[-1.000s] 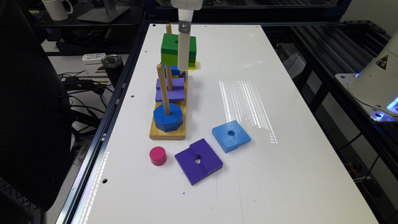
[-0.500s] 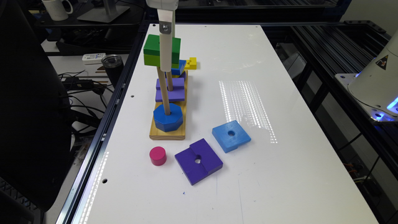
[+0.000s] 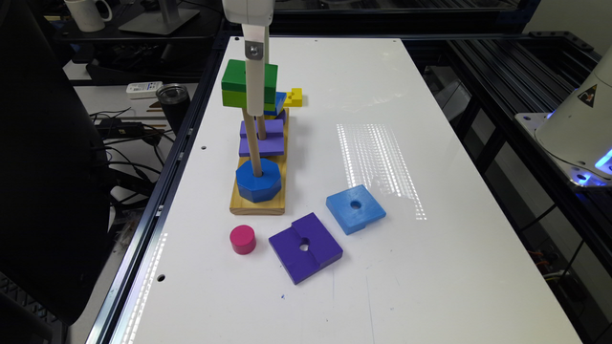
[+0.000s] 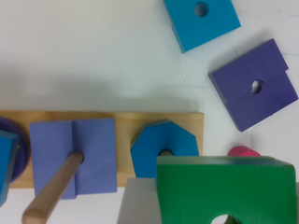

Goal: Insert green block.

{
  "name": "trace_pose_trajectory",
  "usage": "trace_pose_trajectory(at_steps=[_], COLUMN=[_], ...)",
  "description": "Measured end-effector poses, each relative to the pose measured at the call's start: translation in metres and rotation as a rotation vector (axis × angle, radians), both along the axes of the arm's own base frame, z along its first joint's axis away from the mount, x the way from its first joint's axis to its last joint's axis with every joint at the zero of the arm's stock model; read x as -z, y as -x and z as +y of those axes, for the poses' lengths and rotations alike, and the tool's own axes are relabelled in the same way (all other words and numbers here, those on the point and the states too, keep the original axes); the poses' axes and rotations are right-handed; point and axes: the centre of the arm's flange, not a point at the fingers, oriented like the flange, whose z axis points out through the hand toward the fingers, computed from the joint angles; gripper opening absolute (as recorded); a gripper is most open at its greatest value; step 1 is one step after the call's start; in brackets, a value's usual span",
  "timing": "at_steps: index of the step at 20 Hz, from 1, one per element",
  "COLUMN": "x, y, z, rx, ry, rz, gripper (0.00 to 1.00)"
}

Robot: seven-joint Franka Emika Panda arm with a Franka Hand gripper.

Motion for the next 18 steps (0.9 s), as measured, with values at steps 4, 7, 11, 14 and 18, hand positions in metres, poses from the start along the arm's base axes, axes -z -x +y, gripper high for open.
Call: trace_pose_trajectory(at_steps=[4, 7, 11, 14, 18], x=[0.0, 0.0013, 0.0076, 0.0076, 0.0076], y=[0.0, -0.0001, -0.0017, -0.0017, -0.0017], z=[0.0, 0.0, -0.0003, -0.0004, -0.0004], rx=[0.0, 0.0, -0.001, -0.002, -0.002], ry=[0.0, 0.0, -0.001, 0.0, 0.001], rz=[0.0, 0.002, 0.004, 0.004, 0.003], gripper=[0.0, 0.0, 0.0, 0.0, 0.0])
